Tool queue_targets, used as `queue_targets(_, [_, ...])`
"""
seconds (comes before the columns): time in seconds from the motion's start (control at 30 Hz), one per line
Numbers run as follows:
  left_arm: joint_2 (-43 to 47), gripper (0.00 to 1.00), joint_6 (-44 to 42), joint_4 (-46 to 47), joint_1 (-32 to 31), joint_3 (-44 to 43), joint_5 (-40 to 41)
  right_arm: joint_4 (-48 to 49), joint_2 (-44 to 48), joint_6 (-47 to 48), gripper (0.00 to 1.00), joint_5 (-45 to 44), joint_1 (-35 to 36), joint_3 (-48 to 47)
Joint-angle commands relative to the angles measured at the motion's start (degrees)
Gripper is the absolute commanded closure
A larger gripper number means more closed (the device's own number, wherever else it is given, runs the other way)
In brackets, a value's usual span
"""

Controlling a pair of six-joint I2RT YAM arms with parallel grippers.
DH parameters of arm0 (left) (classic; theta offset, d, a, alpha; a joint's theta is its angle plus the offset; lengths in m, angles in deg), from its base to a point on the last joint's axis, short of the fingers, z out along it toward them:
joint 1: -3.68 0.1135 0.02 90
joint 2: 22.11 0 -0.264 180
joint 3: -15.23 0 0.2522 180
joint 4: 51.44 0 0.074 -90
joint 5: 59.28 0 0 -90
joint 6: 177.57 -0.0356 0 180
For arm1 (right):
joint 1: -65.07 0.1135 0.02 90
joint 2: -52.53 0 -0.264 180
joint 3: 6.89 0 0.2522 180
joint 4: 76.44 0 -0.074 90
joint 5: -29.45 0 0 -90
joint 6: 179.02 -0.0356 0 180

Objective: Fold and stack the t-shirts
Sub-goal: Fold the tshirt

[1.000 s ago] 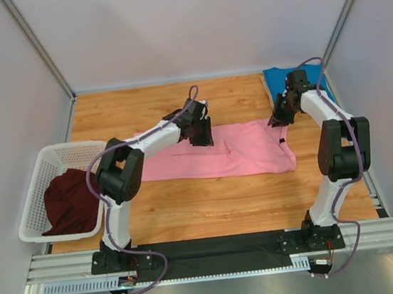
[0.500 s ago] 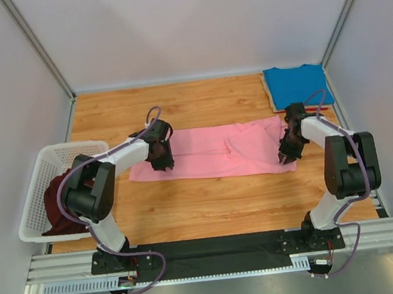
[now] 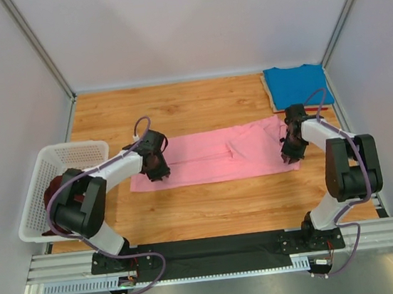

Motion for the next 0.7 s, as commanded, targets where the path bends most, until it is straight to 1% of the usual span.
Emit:
queue_targets(0.0, [4.1,0.61,4.4,-7.2,-1.2,4.1,2.1,0.8,1.3,2.0,0.8,-6.6,-0.4,1.1])
queue_targets(0.07, [7.7,0.61,6.2,-8.4,-2.7,4.6,3.1,-0.2,1.3,1.6,0.8,-7.0,-0.4,0.0])
queue_targets(0.13, [11.0,0.61,7.4,-10.8,-4.3,5.0,5.5,-1.5,1.2,-1.0,0.79,-7.3,-0.4,-1.9])
queue_targets(0.17, [12.3,0.61,7.8,-11.8,-6.0,5.2,6.2,-3.6,1.4,-2.3,0.78,-7.3,-0.4,-2.9])
queue_targets(0.23, [15.7,0.61,8.9,-12.5,-7.9,6.4,6.9,-4.9,3.3,-6.9,0.74,-5.6,-0.4,-5.9])
queue_targets(0.27, [16.8,0.61,9.6,-13.2,-8.3,7.1,6.9,-6.1,4.2,-8.5,0.72,-5.6,1.5,-6.8])
queue_targets(0.37, [21.1,0.6,9.7,-14.0,-8.9,7.6,7.8,-7.3,6.0,-16.1,0.67,-5.3,2.6,-9.3])
queue_targets(0.43, [25.1,0.59,7.6,-12.4,-8.8,8.2,7.0,-7.1,5.6,-19.6,0.63,-5.2,4.1,-10.5])
queue_targets(0.47, [26.5,0.59,6.4,-10.1,-8.9,8.3,6.6,-6.8,4.2,-22.9,0.62,-5.1,4.8,-10.9])
queue_targets(0.5, [27.8,0.59,3.6,-9.4,-8.9,7.9,6.1,-6.8,3.3,-24.3,0.62,-5.5,5.3,-11.5])
queue_targets(0.57, [30.9,0.59,0.7,-8.8,-8.9,6.6,5.3,-5.1,1.6,-27.6,0.61,-5.4,6.5,-12.6])
queue_targets(0.6, [31.4,0.58,-2.4,-10.0,-8.9,4.2,5.8,-4.0,0.0,-28.5,0.61,-4.6,6.5,-12.8])
queue_targets(0.67, [31.2,0.48,-4.3,-12.7,-8.8,1.3,9.6,-3.8,-2.1,-30.7,0.62,-5.1,6.6,-15.0])
